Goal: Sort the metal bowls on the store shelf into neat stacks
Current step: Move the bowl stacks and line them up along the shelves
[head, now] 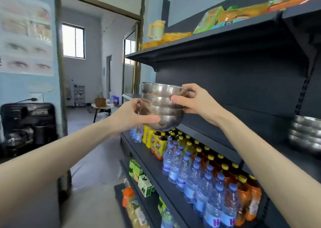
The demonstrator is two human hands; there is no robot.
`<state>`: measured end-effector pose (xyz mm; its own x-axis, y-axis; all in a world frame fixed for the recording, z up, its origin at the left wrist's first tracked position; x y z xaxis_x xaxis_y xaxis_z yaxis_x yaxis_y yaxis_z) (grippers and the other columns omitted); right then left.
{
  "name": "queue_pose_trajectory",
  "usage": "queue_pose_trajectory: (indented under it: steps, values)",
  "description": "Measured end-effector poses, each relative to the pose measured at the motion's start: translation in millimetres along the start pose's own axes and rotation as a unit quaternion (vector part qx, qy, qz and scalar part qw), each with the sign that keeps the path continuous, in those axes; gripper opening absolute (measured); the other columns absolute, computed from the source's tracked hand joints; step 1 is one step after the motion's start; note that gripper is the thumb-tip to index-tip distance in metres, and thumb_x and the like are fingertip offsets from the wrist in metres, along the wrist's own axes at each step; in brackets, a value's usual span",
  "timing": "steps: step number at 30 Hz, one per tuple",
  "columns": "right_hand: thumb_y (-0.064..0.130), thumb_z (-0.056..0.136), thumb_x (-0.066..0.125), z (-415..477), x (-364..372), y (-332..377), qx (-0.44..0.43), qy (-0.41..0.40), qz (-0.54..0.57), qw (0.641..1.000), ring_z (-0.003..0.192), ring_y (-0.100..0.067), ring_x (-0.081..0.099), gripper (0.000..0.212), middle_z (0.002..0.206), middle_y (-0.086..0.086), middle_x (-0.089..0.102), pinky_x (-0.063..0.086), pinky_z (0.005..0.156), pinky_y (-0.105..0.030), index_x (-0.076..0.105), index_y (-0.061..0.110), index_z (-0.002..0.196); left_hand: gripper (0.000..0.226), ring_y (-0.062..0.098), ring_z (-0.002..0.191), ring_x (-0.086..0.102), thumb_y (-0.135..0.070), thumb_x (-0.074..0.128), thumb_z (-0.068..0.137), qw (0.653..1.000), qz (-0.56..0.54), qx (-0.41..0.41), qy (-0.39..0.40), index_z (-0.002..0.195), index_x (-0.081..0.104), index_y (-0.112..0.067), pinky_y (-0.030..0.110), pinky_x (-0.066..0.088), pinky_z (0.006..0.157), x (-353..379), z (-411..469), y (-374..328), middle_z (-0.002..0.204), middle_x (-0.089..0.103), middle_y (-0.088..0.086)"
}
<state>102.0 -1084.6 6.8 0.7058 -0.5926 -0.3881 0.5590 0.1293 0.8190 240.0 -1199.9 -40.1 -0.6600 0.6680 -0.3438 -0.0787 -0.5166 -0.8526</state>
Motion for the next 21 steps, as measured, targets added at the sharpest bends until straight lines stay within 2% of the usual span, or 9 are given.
queue_pose_trajectory:
  steps: [3, 5, 7, 9, 13, 16, 18, 21]
  values:
    - [0.033, 0.073, 0.077, 54.2, 23.1, -11.7, -0.009, 0.022, 0.011, 1.0, 0.109, -0.015, 0.061, 0.074, 0.122, -0.001, 0.061, 0.054, 0.092, -0.037, 0.04, 0.015, 0.134, 0.065, 0.024, 0.102, 0.066, -0.038, 0.088, 0.055, 1.0, 0.017, -0.007, -0.017, 0.11, 0.061, -0.016, 0.039, 0.054, 0.092, -29.6, 35.3, 22.8, 0.105, 0.07, 0.005]
    - [0.031, 0.074, 0.077, 88.5, 37.5, -17.5, -0.019, 0.036, 0.012, 0.999, 0.108, -0.015, 0.061, 0.07, 0.121, -0.002, 0.061, 0.054, 0.091, -0.036, 0.04, 0.016, 0.133, 0.066, 0.018, 0.096, 0.067, -0.038, 0.09, 0.053, 1.0, 0.015, -0.006, -0.026, 0.109, 0.06, -0.018, 0.032, 0.056, 0.084, -47.0, 57.5, 36.5, 0.099, 0.07, 0.0]
    - [0.033, 0.073, 0.077, 120.5, 49.0, -23.1, -0.026, 0.045, 0.017, 0.999, 0.107, -0.014, 0.062, 0.077, 0.119, 0.0, 0.061, 0.055, 0.089, -0.035, 0.038, 0.014, 0.137, 0.058, 0.009, 0.085, 0.066, -0.037, 0.085, 0.055, 0.999, 0.012, -0.005, -0.033, 0.104, 0.061, -0.02, 0.021, 0.053, 0.07, -62.4, 78.5, 47.3, 0.09, 0.069, -0.007]
    - [0.032, 0.075, 0.077, 149.1, 59.6, -28.8, -0.032, 0.054, 0.022, 0.998, 0.104, -0.012, 0.063, 0.077, 0.117, 0.002, 0.062, 0.056, 0.085, -0.031, 0.038, 0.013, 0.139, 0.042, 0.005, 0.079, 0.064, -0.028, 0.082, 0.063, 0.999, 0.013, -0.002, -0.038, 0.1, 0.061, -0.021, 0.017, 0.051, 0.065, -76.3, 100.1, 58.2, 0.087, 0.067, -0.009]
    - [0.033, 0.074, 0.077, 202.8, 74.7, -40.1, -0.04, 0.06, 0.022, 0.997, 0.102, -0.011, 0.064, 0.077, 0.117, 0.001, 0.062, 0.056, 0.083, -0.029, 0.038, 0.014, 0.139, 0.037, 0.01, 0.089, 0.066, -0.023, 0.081, 0.069, 0.999, 0.014, -0.002, -0.046, 0.1, 0.061, -0.022, 0.024, 0.056, 0.077, -101.4, 143.6, 80.6, 0.094, 0.068, -0.004]
    - [0.033, 0.074, 0.077, 241.0, 85.3, -53.5, -0.041, 0.053, 0.019, 0.998, 0.104, -0.013, 0.063, 0.078, 0.119, 0.0, 0.062, 0.056, 0.085, -0.031, 0.038, 0.015, 0.139, 0.051, 0.011, 0.093, 0.066, -0.034, 0.082, 0.058, 0.999, 0.011, 0.008, -0.036, 0.104, 0.061, -0.023, 0.022, 0.054, 0.074, -116.1, 178.5, 100.3, 0.099, 0.068, -0.002]
    - [0.034, 0.073, 0.077, 266.8, 92.4, -66.3, -0.038, 0.047, 0.012, 0.998, 0.105, -0.014, 0.063, 0.079, 0.121, -0.001, 0.062, 0.056, 0.087, -0.033, 0.038, 0.015, 0.138, 0.061, 0.014, 0.098, 0.066, -0.039, 0.086, 0.052, 0.999, 0.022, 0.012, -0.03, 0.106, 0.062, -0.022, 0.026, 0.054, 0.078, -126.2, 204.5, 119.1, 0.103, 0.069, 0.0]
    - [0.039, 0.068, 0.078, 307.6, 104.6, -85.5, -0.033, 0.033, 0.001, 0.999, 0.107, -0.014, 0.062, 0.084, 0.122, -0.001, 0.062, 0.055, 0.091, -0.037, 0.038, 0.015, 0.138, 0.063, 0.015, 0.101, 0.065, -0.041, 0.083, 0.054, 1.0, 0.019, 0.019, -0.016, 0.109, 0.06, -0.021, 0.027, 0.053, 0.08, -141.2, 246.7, 149.5, 0.105, 0.068, 0.0]
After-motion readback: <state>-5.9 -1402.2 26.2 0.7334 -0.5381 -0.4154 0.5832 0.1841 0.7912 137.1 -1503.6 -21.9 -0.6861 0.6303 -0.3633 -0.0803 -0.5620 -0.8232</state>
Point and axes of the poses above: each hand's wrist, its own z-axis towards the middle knuckle, its own x-axis out of the palm, y = z × x, the point moved 10 cm from there along z, towards the middle knuckle
